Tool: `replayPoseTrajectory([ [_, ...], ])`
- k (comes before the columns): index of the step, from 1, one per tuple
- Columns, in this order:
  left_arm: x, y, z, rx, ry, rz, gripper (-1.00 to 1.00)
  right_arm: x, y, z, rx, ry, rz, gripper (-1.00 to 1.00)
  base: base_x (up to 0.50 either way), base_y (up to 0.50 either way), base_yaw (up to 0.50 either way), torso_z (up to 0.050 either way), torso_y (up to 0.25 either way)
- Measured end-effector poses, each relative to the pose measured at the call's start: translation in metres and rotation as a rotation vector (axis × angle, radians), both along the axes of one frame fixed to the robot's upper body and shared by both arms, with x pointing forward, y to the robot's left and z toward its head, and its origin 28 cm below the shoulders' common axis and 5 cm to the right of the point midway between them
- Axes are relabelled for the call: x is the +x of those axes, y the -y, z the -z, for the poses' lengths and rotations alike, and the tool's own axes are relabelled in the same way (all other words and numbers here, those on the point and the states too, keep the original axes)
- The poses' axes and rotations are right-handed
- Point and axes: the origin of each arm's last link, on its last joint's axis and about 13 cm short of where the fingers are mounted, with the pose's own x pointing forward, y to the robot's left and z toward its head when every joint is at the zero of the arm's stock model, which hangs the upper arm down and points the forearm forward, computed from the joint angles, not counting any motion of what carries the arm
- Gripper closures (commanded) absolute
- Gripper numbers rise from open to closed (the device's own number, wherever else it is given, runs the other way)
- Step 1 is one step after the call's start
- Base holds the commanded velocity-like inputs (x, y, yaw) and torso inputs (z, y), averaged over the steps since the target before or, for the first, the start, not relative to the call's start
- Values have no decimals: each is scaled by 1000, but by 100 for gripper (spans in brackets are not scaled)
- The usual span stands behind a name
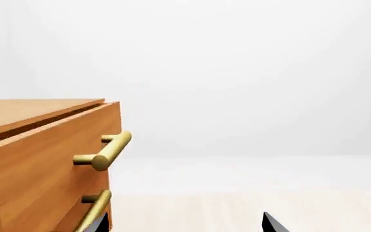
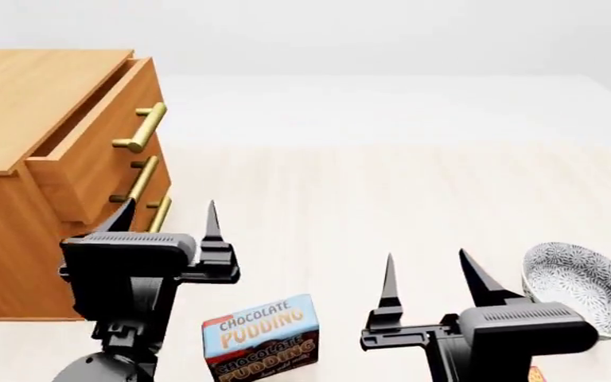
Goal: Put the butter at the back in the top drawer of the cabinet and close it.
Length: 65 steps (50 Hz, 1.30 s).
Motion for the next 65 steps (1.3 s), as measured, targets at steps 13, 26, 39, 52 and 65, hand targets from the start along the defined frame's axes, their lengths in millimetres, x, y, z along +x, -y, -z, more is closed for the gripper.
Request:
replayPoseTrajectory([
  [13,53,-4,-90,21,-16,9,-100,-4,3,-3,8,4,1,-100,0,0,0,0,0],
  [26,88,-11,-161,43,-58,-14,-100,-6,5,-4,15,8,-5,-100,0,0,0,0,0],
  [39,108,-23,-203,30,-173,-98,-100,-8,6,-5,15,12,-10,-100,0,0,0,0,0],
  [52,119,-34,-223,-71,-368,-166,-100,-9,5,-6,11,13,-13,-100,0,0,0,0,0],
  [65,125,-35,-232,-18,-540,-233,-100,-8,3,-5,6,11,-17,-100,0,0,0,0,0],
])
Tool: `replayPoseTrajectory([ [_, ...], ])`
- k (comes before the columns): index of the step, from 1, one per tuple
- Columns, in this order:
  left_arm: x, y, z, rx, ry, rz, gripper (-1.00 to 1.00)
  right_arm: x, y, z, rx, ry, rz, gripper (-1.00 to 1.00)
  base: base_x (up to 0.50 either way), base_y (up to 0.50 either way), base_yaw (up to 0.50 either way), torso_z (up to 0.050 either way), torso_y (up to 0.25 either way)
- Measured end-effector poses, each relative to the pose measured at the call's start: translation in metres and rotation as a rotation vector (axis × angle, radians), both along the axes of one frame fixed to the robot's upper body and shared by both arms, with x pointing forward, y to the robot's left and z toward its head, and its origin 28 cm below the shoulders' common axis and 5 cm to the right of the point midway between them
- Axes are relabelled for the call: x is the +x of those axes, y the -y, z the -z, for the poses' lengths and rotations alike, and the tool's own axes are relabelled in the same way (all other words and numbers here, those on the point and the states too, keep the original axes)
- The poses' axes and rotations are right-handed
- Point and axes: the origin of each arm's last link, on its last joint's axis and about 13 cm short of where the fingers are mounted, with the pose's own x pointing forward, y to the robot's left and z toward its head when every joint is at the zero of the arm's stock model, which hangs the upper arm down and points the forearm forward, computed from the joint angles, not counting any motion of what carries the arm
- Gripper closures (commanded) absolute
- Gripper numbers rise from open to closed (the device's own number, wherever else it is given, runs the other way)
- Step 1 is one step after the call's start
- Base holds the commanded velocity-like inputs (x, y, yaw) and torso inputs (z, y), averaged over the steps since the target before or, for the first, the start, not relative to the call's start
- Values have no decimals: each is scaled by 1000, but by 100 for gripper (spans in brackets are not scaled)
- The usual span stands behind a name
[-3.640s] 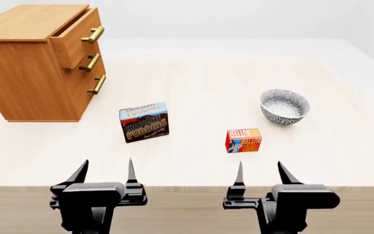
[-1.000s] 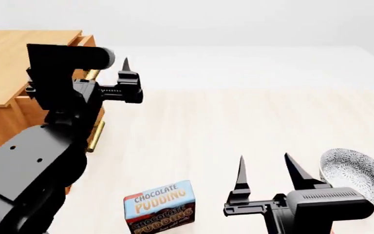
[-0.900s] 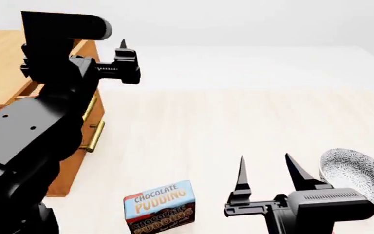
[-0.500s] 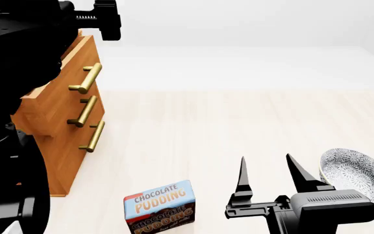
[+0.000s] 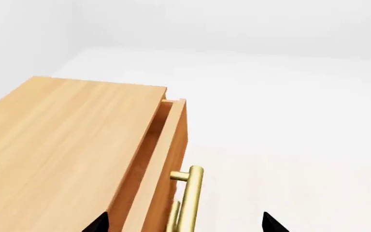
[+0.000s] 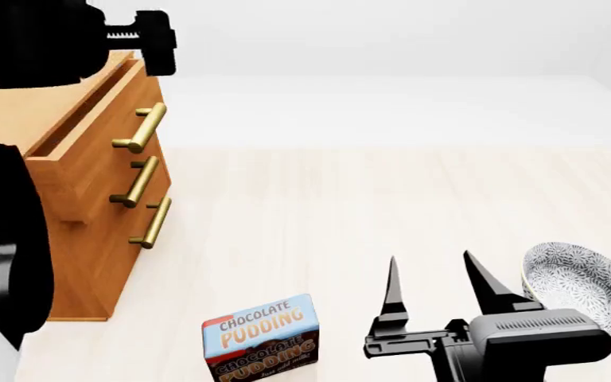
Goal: Put the butter at the back in the top drawer of the cabinet and close it.
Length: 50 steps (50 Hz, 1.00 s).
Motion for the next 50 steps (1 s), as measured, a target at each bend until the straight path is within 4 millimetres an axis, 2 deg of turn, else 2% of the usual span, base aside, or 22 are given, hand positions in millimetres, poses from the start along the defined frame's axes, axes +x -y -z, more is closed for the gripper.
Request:
replayPoseTrajectory([
  [12,0,1,-15,61,-85,28,-100,0,-1,1,-2,-2,-1,-100,0,0,0,0,0],
  [23,0,2,-19,95,-129,63,-100,0,-1,1,-3,-3,-1,-100,0,0,0,0,0],
  [50,13,-3,5,-51,-243,72,-100,-3,-1,-2,-6,4,1,-100,0,0,0,0,0],
])
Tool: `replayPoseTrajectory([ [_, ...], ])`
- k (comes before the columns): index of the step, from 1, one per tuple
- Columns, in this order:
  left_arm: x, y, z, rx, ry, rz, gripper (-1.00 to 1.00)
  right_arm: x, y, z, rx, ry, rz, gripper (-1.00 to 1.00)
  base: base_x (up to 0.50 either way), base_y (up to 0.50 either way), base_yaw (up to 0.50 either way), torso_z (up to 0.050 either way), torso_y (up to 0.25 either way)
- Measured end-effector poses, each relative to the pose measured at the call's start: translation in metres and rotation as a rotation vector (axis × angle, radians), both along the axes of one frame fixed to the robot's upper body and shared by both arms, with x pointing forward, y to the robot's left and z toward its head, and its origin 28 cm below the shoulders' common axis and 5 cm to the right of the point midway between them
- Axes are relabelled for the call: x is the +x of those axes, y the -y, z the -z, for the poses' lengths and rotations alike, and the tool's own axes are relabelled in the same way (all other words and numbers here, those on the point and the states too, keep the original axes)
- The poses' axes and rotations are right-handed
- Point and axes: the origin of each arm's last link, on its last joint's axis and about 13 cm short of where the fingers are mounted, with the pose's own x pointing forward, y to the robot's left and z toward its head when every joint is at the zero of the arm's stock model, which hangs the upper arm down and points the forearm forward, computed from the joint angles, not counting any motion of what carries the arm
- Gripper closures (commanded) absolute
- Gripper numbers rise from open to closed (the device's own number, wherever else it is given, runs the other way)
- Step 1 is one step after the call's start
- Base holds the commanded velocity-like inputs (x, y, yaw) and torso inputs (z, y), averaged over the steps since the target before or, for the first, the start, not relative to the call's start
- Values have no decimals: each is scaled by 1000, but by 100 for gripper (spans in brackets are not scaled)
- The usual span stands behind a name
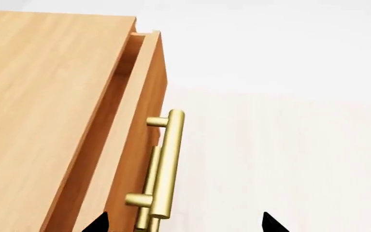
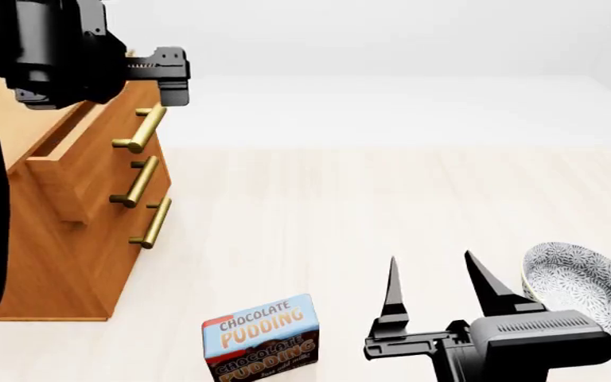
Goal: Put the butter at the back in the top drawer of the cabinet and close it.
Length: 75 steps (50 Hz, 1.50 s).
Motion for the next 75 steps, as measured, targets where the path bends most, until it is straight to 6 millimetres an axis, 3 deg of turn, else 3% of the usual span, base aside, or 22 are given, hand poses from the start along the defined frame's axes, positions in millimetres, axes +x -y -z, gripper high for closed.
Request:
replayPoseTrajectory([
  [39,2,-17,5,27,26,-93,-100,-2,-1,2,2,-2,-1,-100,0,0,0,0,0],
  [75,12,-21,36,66,-13,-126,-100,-2,-1,0,-5,1,0,-100,0,0,0,0,0],
])
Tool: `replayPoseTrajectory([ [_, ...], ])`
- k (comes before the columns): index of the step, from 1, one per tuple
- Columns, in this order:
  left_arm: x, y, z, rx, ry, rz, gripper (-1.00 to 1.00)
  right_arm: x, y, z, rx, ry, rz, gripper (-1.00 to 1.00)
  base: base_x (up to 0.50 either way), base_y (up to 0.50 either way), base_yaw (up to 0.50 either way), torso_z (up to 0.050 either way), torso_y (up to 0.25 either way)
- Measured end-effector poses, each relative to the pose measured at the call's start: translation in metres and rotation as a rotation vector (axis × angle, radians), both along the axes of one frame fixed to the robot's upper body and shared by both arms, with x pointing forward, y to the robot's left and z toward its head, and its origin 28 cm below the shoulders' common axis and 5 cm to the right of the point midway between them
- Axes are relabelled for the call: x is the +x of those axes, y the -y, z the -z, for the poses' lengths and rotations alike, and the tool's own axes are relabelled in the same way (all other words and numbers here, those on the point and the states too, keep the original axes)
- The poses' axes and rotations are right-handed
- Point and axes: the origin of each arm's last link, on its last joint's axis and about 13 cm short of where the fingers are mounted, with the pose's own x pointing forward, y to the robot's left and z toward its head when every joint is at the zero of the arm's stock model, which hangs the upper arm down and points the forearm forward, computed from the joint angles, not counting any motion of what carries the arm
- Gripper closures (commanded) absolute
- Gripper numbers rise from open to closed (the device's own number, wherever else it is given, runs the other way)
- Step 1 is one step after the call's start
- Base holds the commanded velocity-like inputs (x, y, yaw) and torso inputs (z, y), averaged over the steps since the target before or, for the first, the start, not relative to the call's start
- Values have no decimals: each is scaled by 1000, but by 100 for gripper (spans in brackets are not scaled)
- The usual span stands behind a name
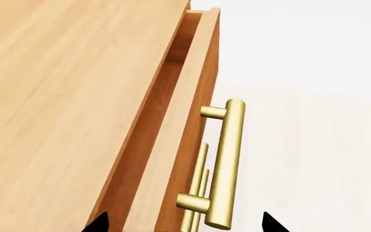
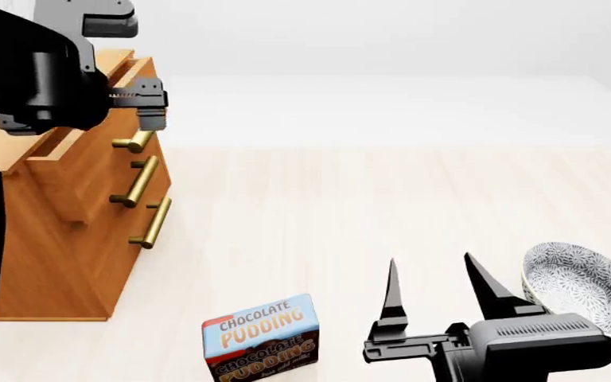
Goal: Put the butter at the back in the top drawer of the cabinet and close it.
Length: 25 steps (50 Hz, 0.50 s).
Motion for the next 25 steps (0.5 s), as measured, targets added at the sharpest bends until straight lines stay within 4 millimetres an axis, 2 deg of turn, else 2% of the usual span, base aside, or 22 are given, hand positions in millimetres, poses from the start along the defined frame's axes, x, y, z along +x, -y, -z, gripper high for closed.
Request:
replayPoseTrajectory([
  [25,6,-4,19,-23,-36,-5,-100,1,-1,3,-2,-5,0,-100,0,0,0,0,0],
])
